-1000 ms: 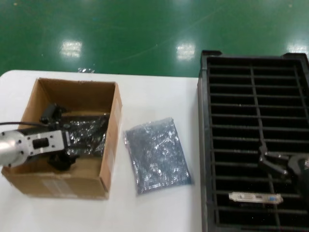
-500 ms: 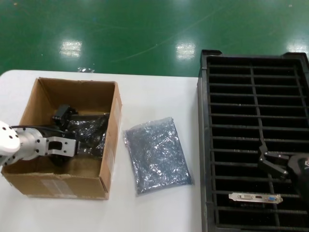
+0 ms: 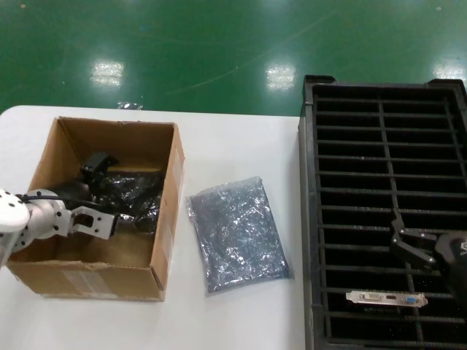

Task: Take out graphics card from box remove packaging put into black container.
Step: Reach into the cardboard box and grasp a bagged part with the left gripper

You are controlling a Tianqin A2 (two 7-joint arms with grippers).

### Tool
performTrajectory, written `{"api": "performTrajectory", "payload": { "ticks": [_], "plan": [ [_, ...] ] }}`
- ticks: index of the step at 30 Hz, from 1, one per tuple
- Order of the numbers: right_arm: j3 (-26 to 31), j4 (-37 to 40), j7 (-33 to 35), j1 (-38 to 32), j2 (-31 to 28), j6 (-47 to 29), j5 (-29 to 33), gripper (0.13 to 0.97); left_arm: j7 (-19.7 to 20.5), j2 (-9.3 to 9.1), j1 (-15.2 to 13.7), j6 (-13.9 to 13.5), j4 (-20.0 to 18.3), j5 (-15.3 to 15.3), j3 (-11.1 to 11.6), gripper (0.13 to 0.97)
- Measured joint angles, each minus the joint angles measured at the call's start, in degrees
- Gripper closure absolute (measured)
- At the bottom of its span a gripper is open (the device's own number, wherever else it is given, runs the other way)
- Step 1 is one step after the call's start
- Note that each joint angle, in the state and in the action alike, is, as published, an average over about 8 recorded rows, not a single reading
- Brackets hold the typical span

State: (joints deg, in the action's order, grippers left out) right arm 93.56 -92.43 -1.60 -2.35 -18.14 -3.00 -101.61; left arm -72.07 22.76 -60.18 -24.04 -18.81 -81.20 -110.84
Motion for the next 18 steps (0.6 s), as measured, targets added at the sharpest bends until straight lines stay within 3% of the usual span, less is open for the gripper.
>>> {"api": "performTrajectory", "payload": {
  "ticks": [5,18],
  "plan": [
    [0.00,0.00,0.00,0.00,0.00,0.00,0.00,0.129,4.70,1.79,2.86,-0.17,-5.55,1.79,-1.26,0.284],
    [0.00,0.00,0.00,0.00,0.00,0.00,0.00,0.129,19.49,7.18,9.98,-0.57,-21.13,8.84,-4.42,0.568]
  ]
}}
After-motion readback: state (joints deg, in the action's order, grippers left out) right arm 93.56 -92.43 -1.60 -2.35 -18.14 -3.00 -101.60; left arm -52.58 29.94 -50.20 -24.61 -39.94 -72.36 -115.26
